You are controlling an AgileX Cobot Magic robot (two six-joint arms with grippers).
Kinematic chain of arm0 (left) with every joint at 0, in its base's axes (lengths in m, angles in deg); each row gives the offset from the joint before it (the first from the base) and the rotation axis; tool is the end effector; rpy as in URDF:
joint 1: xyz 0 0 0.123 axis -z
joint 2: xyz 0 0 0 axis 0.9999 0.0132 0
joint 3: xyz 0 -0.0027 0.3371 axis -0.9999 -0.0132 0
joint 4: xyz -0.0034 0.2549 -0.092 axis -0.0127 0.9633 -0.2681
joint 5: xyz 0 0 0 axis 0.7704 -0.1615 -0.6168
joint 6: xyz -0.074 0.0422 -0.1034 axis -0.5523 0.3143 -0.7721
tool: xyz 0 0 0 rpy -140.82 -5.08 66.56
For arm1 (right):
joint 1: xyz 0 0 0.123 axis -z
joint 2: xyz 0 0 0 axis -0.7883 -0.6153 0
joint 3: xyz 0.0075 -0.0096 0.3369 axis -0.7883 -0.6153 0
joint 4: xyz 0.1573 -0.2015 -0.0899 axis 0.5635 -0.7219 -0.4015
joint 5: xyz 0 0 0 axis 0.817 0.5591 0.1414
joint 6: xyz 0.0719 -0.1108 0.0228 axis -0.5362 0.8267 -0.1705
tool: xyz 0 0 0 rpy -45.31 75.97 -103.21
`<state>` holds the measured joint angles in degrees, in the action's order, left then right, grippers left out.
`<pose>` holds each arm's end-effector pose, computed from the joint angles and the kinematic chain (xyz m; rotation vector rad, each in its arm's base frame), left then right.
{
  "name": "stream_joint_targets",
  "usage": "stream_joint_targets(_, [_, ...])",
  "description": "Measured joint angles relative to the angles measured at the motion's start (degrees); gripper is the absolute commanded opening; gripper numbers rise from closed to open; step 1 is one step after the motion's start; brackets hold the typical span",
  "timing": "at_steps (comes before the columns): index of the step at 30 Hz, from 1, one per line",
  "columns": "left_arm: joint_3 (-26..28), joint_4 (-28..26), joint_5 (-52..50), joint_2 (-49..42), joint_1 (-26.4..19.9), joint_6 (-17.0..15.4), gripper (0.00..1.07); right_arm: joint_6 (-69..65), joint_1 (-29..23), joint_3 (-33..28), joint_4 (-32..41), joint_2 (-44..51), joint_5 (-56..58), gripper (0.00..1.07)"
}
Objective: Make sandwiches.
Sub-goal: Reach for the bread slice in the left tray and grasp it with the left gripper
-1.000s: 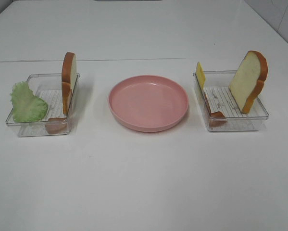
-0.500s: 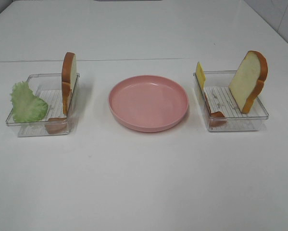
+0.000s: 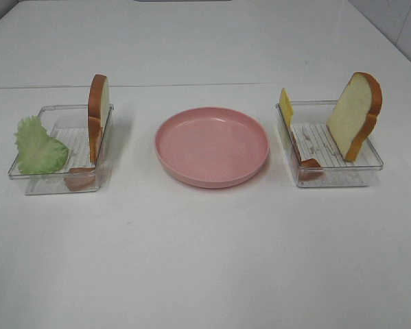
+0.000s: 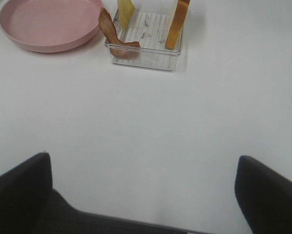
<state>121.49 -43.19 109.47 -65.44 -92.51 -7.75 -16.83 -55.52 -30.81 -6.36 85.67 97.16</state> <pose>0.0548 -0.0031 0.3246 -0.1021 2.0578 -0.0547 -0.0013 0.0052 0.2466 -0.0949 2.1294 0.0741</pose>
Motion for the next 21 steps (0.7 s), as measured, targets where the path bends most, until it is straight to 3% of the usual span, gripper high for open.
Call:
stream_joint_targets(9, [9.97, -2.01, -8.08, 21.31, 0.0, -0.52, 0.98, 0.0, 0.0, 0.0, 0.0, 0.0, 0.0, 0.99])
stream_joint_targets(10, [14.09, -3.09, -8.48, 27.39, 0.0, -0.29, 0.98, 0.0, 0.0, 0.0, 0.0, 0.0, 0.0, 0.99])
stream_joint_targets(12, [15.87, -3.55, -8.48, 29.74, 0.0, -0.06, 0.98, 0.0, 0.0, 0.0, 0.0, 0.0, 0.0, 0.99])
stream_joint_targets(14, [22.17, -5.61, -8.48, 37.76, 0.0, 0.63, 0.98, 0.0, 0.0, 0.0, 0.0, 0.0, 0.0, 0.99])
stream_joint_targets(15, [22.17, -5.61, -8.48, 37.76, 0.0, 0.63, 0.98, 0.0, 0.0, 0.0, 0.0, 0.0, 0.0, 0.99])
stream_joint_targets(17, [28.76, -7.39, -8.02, 46.01, 0.0, 0.74, 0.98, 0.0, 0.0, 0.0, 0.0, 0.0, 0.0, 0.99])
stream_joint_targets(21, [34.26, -8.08, -7.51, 52.83, 0.69, 0.8, 0.98, 0.0, 0.0, 0.0, 0.0, 0.0, 0.0, 0.99])
